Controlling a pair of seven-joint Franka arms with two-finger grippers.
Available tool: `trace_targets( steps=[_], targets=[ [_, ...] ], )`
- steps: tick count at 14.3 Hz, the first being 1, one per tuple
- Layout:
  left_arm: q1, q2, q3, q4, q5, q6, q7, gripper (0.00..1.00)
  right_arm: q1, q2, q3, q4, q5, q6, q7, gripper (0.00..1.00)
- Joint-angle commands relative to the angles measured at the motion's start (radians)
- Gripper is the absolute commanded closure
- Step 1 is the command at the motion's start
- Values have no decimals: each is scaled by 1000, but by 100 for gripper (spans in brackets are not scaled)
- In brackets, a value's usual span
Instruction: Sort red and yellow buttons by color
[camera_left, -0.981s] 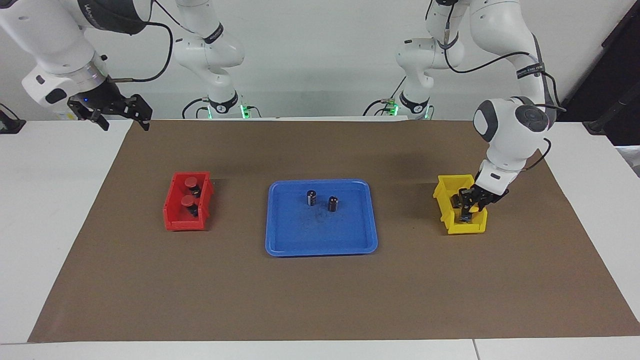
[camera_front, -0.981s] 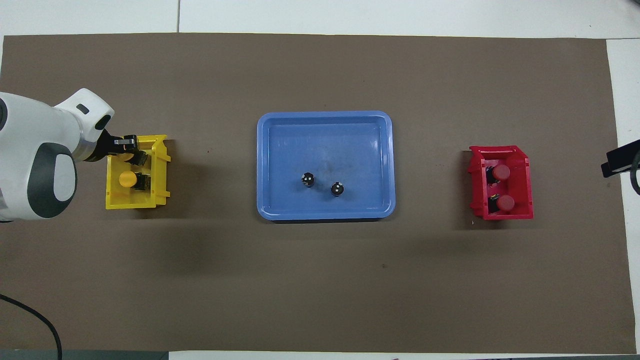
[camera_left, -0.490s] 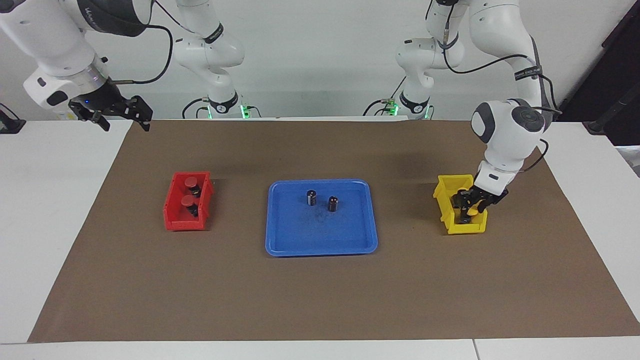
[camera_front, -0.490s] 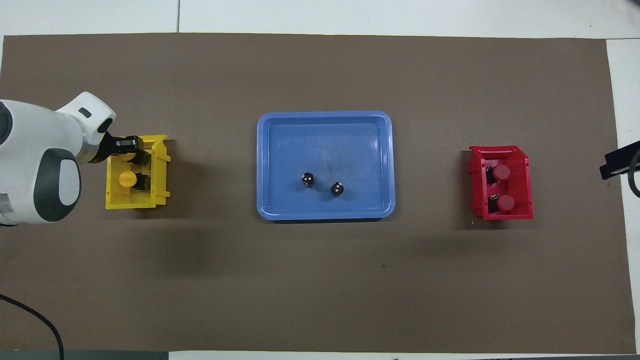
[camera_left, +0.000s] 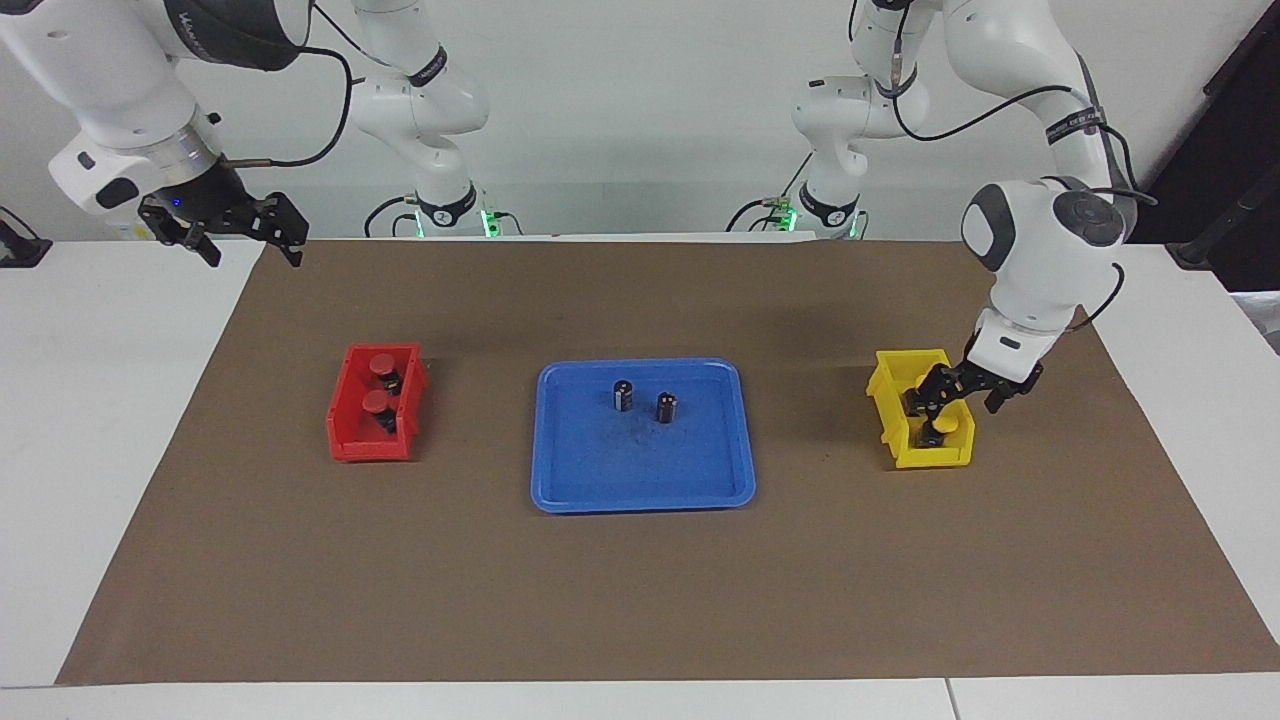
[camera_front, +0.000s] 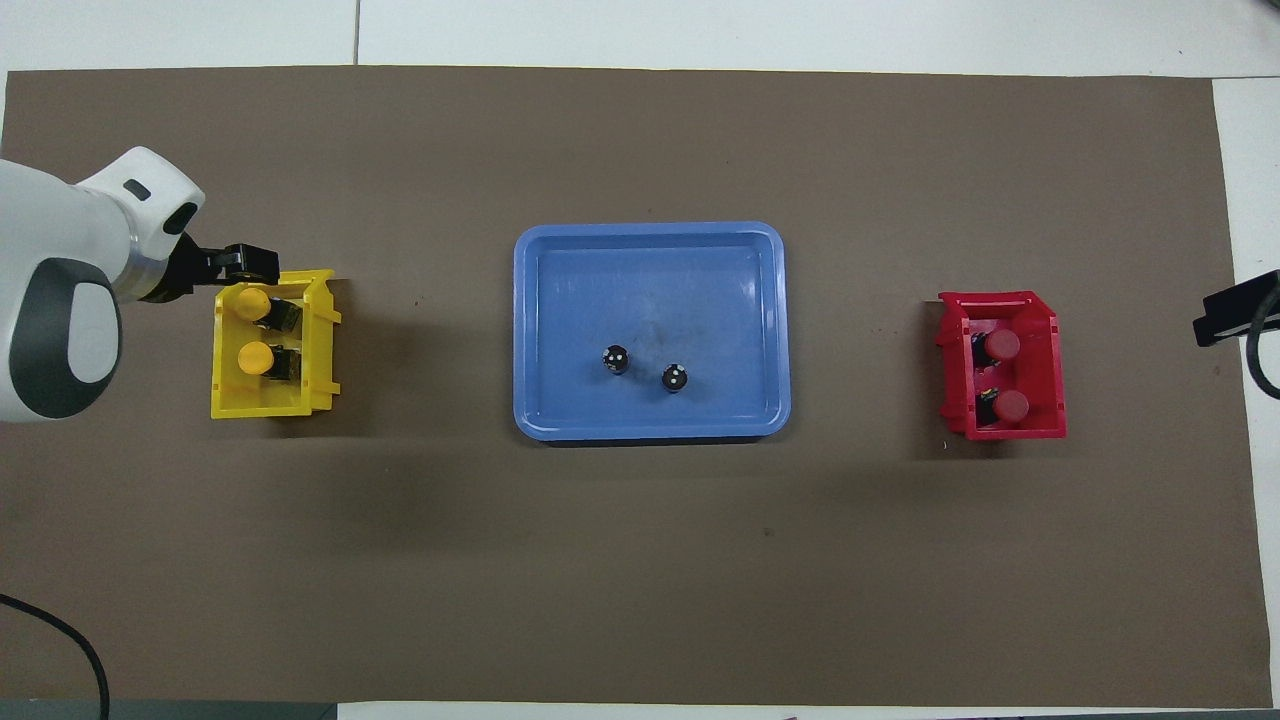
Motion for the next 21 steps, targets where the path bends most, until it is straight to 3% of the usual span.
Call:
trace_targets(
  steps=[1, 5, 11, 13, 21],
  targets=[
    [10, -24, -4, 136, -10, -214, 19, 0, -4, -13, 0, -21, 12, 14, 18, 0],
    [-1, -123, -14, 222, -10, -427, 17, 0, -7, -15, 2, -24, 12, 12, 18, 0],
    [-5, -154, -41, 356, -10, -662, 17, 0, 8, -18, 2, -28, 12, 12, 18, 0],
    [-5, -198, -40, 353, -10, -661, 19, 0, 8, -19, 2, -28, 13, 12, 18, 0],
    [-5, -203, -40, 345, -10, -656, 17, 0, 8, -19, 2, -30, 13, 11, 18, 0]
  ],
)
